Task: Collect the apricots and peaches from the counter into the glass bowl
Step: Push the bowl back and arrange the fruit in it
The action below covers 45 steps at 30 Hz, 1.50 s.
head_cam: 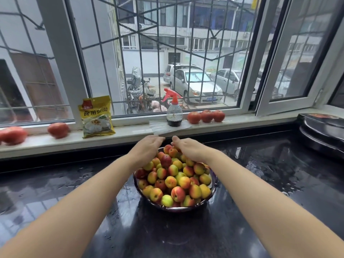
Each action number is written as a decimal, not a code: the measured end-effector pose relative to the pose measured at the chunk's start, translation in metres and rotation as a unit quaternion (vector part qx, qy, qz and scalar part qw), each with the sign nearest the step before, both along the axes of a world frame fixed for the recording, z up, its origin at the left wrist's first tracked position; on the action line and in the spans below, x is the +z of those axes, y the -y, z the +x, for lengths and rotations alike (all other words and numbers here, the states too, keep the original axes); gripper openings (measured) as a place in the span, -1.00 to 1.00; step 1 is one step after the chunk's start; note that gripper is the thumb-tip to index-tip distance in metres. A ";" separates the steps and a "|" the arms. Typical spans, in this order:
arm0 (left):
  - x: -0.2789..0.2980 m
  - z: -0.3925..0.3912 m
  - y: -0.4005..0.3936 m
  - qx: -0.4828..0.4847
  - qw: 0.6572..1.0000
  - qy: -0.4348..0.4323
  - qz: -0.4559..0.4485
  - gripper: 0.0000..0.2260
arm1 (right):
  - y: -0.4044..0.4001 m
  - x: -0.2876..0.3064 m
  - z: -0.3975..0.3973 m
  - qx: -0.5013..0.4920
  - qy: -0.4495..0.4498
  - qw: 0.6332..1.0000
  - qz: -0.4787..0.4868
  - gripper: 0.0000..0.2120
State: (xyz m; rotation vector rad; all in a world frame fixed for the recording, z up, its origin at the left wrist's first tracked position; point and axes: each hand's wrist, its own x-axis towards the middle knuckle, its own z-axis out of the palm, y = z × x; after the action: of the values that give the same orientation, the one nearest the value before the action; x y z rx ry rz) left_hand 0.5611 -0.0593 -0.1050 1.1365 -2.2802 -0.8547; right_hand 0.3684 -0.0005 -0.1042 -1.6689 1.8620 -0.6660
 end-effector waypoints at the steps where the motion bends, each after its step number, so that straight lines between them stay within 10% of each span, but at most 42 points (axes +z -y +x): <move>1: 0.002 -0.005 0.000 -0.022 1.000 0.007 0.009 -0.64 | 0.000 0.000 -0.003 -0.006 0.013 0.999 -0.028 -0.31; 17: 0.014 -0.006 -0.006 -0.059 0.997 0.019 0.041 -0.78 | -0.014 0.004 -0.018 -0.050 0.214 0.973 -0.068 -0.42; 20: 0.006 -0.007 -0.007 -0.086 0.994 0.041 0.058 -0.83 | -0.019 0.002 -0.020 -0.041 0.131 0.990 -0.039 -0.40; 27: 0.010 -0.002 -0.008 0.079 0.994 0.037 -0.062 -0.64 | -0.025 0.002 -0.021 -0.049 0.143 0.988 -0.036 -0.39; 33: 0.007 0.005 -0.031 -0.097 0.983 0.125 -0.089 -0.86 | -0.048 -0.009 -0.030 -0.035 0.133 0.989 -0.055 -0.45; 45: 0.018 -0.012 -0.016 0.187 0.977 0.024 -0.101 -0.68 | -0.069 -0.010 -0.044 -0.094 0.116 0.981 -0.123 -0.57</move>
State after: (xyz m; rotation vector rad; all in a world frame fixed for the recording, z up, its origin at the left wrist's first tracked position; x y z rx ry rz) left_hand 0.5491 -0.0433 -0.0867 1.4378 -2.0373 -0.4452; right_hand 0.3241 0.0689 -0.1144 -1.4944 1.8407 -1.1601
